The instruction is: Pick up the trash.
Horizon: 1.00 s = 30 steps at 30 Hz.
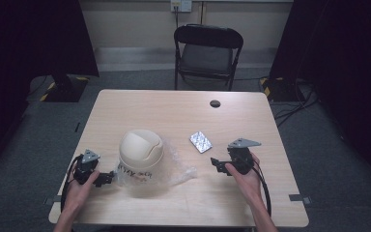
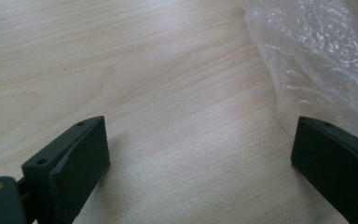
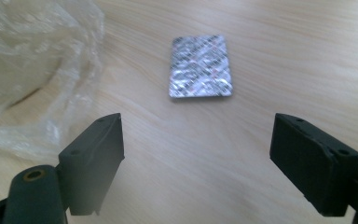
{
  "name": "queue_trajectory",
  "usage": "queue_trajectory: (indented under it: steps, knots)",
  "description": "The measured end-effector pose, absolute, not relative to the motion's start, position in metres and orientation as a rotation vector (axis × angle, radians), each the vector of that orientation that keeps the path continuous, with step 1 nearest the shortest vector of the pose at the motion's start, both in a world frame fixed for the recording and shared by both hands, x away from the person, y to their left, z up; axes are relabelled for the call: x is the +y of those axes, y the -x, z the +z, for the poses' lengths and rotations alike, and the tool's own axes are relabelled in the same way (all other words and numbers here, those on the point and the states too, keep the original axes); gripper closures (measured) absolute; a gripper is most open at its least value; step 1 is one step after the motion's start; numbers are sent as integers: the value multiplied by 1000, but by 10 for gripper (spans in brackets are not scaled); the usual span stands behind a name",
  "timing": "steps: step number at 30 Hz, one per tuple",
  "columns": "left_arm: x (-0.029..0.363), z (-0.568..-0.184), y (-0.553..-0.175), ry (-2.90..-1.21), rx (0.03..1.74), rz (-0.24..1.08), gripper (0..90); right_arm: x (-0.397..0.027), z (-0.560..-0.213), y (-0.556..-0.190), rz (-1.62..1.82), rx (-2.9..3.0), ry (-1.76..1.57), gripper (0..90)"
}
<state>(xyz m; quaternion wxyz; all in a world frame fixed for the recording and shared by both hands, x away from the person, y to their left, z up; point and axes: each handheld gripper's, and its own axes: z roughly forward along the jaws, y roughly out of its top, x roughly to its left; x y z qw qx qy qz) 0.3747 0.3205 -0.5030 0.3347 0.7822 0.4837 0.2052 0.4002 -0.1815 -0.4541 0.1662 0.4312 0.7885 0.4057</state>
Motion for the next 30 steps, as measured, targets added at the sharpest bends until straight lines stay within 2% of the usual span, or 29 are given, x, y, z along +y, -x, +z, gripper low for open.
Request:
queue_trajectory:
  steps: [5,30]
  knots:
    - [320,-503,-375,-2040,1263,531,36,-163,-443,-412,1185,2314,-1201,191]
    - [320,-503,-375,-2041,1264,535,34,-84,-385,-448,1345,2380,-968,195]
